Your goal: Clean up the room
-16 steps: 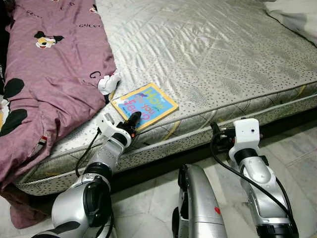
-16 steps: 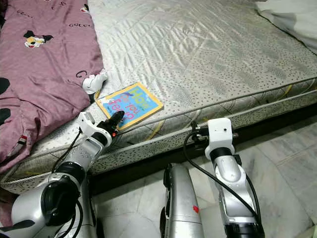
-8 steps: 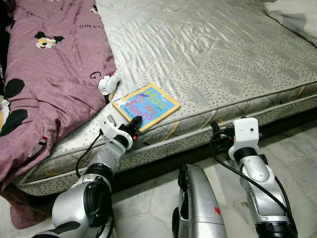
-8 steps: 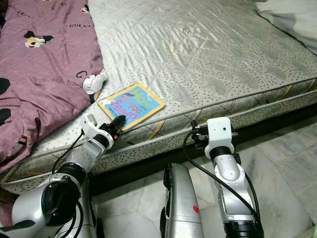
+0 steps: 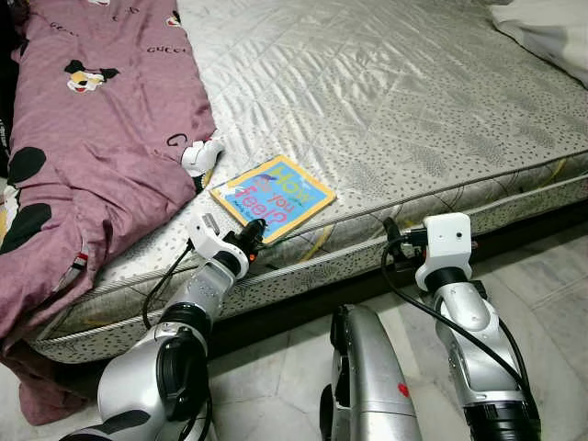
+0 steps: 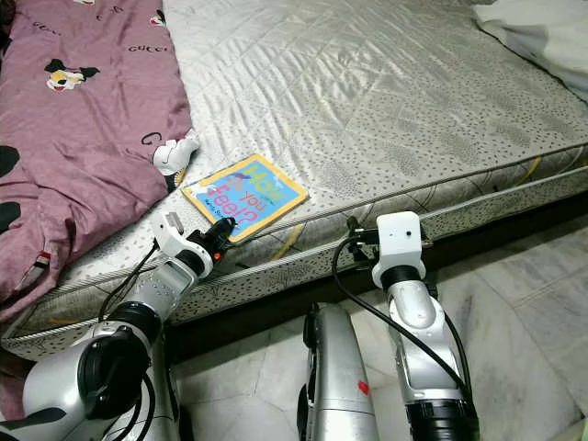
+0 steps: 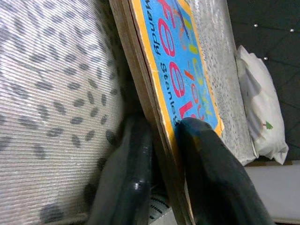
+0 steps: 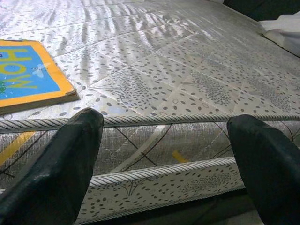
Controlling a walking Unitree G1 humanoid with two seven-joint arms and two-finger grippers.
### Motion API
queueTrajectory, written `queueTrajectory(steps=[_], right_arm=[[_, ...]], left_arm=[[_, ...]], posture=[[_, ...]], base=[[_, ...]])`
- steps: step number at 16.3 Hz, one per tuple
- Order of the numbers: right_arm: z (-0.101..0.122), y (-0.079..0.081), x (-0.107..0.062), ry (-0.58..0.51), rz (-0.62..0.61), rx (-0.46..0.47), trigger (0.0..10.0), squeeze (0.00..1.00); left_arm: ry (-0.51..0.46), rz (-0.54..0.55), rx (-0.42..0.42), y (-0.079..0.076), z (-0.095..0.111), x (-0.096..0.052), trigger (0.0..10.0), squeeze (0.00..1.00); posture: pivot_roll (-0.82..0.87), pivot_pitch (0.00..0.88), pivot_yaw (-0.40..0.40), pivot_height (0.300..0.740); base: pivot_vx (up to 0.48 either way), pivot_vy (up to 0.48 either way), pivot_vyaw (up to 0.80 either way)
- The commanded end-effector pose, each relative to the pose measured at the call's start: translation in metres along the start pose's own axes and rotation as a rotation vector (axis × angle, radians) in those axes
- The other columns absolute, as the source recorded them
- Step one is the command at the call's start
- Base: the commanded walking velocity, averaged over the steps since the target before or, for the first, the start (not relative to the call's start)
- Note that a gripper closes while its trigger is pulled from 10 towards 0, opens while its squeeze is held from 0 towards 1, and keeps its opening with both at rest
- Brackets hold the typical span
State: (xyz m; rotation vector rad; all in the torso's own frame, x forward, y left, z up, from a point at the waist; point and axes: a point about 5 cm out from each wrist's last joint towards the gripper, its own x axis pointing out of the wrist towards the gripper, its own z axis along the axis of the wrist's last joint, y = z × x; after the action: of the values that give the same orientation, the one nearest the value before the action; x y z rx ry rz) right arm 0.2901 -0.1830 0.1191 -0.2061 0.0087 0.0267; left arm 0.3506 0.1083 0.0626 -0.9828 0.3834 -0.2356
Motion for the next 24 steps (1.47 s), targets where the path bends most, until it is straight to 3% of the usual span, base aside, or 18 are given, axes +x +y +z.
queueTrajectory(steps=[1,5,6,8,9,10,11,15,16,17,18,19,20,22,24], right_arm=[[-0.005,-0.001,-0.002,0.015,-0.013,0.006,10.0,0.00],[-0.004,0.001,0.002,0.009,-0.019,0.013,10.0,0.00],[-0.003,0.003,0.003,0.004,-0.016,0.018,10.0,0.00],[0.000,0.006,0.008,-0.008,-0.013,0.034,10.0,0.00],[0.003,0.010,0.013,-0.019,-0.006,0.053,10.0,0.00],[0.004,0.014,0.016,-0.022,0.003,0.068,10.0,0.00],[0.004,0.017,0.020,-0.020,0.009,0.079,10.0,0.00],[0.010,0.040,0.038,-0.021,0.079,0.197,10.0,0.00],[0.015,0.045,0.043,-0.044,0.097,0.208,10.0,0.00],[0.020,0.049,0.049,-0.062,0.106,0.214,10.0,0.00],[0.022,0.050,0.051,-0.069,0.113,0.222,10.0,0.00],[0.027,0.050,0.055,-0.087,0.115,0.256,10.0,0.00],[0.033,0.051,0.056,-0.113,0.122,0.307,10.0,0.00],[0.043,0.051,0.055,-0.150,0.132,0.395,10.0,0.00],[0.044,0.052,0.052,-0.167,0.127,0.411,10.0,0.00]], left_arm=[[0.087,0.016,-0.026,0.003,-0.021,-0.002,0.0,0.00],[0.052,0.035,-0.021,0.003,-0.016,0.000,0.0,0.00],[0.015,0.046,0.030,0.001,-0.009,0.001,0.0,0.00],[-0.068,0.090,0.261,-0.008,0.011,0.005,0.0,0.00],[-0.144,0.029,0.342,-0.023,0.024,0.008,0.0,0.00],[-0.192,0.010,0.425,-0.028,0.029,0.007,0.0,0.00],[-0.208,0.011,0.454,-0.029,0.032,0.006,0.0,0.00],[-0.384,0.101,0.605,-0.031,0.043,-0.017,0.0,0.00],[-0.424,0.142,0.664,-0.032,0.047,-0.024,0.0,0.00],[-0.459,0.207,0.777,-0.030,0.051,-0.033,0.0,0.00],[-0.470,0.258,0.826,-0.027,0.053,-0.035,7.7,0.00],[-0.495,0.321,0.881,-0.021,0.057,-0.040,10.0,0.00],[-0.516,0.360,0.922,-0.016,0.062,-0.047,10.0,0.00],[-0.536,0.338,0.999,-0.015,0.069,-0.057,10.0,0.00],[-0.529,0.321,1.058,-0.016,0.069,-0.059,10.0,0.00]], posture=[[-0.17,0.068,-0.034,0.460],[-0.16,0.056,-0.026,0.460],[-0.15,0.052,-0.026,0.460],[-0.13,0.043,-0.024,0.460],[-0.11,0.031,-0.023,0.460],[-0.10,0.022,-0.021,0.460],[-0.07,0.007,-0.018,0.460],[0.01,0.000,-0.029,0.460],[0.04,0.000,-0.029,0.460],[0.05,0.000,-0.026,0.460],[0.05,0.000,-0.020,0.460],[0.05,0.000,-0.015,0.460],[0.04,0.000,-0.005,0.460],[0.03,0.000,0.017,0.460],[0.01,0.000,0.047,0.473]], base=[[0.000,0.000,0.00],[0.000,0.000,0.00],[0.000,0.000,0.00],[0.000,0.000,0.00],[0.000,0.000,0.00],[0.000,0.000,0.00],[0.000,0.000,0.00],[0.000,0.000,0.00],[0.000,0.000,0.00],[0.000,0.000,0.00],[0.000,0.000,0.00],[0.000,0.000,0.00],[0.000,0.000,-0.51],[0.000,0.000,-0.49],[0.000,0.000,-0.24]])
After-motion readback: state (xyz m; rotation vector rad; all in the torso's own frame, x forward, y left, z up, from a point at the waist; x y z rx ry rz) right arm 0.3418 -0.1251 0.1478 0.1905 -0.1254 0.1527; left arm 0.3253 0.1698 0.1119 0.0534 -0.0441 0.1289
